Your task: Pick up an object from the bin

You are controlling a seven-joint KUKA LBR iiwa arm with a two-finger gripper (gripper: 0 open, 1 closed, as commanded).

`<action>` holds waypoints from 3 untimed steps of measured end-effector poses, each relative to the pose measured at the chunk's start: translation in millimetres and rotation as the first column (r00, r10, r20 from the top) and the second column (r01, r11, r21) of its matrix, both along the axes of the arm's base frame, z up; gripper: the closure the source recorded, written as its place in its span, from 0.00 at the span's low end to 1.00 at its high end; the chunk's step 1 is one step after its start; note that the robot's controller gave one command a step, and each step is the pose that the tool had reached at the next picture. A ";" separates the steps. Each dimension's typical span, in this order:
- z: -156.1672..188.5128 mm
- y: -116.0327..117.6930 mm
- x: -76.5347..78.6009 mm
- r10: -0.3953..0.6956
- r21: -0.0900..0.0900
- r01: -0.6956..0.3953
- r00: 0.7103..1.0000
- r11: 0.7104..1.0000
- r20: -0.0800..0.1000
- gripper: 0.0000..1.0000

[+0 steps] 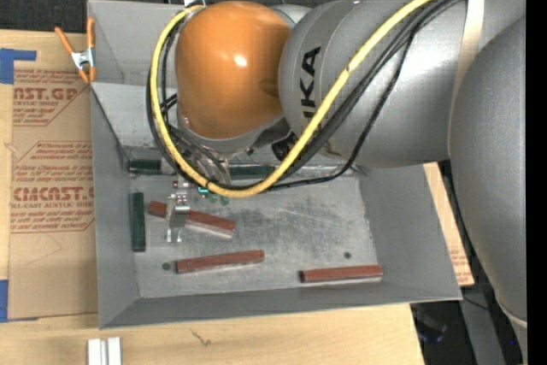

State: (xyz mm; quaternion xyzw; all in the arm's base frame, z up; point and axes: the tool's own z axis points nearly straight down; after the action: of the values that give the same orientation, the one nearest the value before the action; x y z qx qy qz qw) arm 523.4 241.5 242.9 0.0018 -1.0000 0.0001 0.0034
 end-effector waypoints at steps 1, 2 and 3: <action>4.8 -1.7 2.0 -0.003 0.002 0.003 1.000 1.000 0.008 0.00; -67.3 -20.4 11.1 -0.048 0.003 0.048 0.999 0.999 0.012 0.00; -87.3 -51.3 32.5 -0.135 -0.001 0.135 0.991 0.991 0.002 0.00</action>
Offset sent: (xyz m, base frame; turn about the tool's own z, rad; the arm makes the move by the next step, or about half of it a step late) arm 0.0228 -0.0502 -0.1729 0.1153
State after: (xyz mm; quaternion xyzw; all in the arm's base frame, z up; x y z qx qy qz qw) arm 555.9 190.1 155.6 -0.0658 -0.9978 0.0004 0.0024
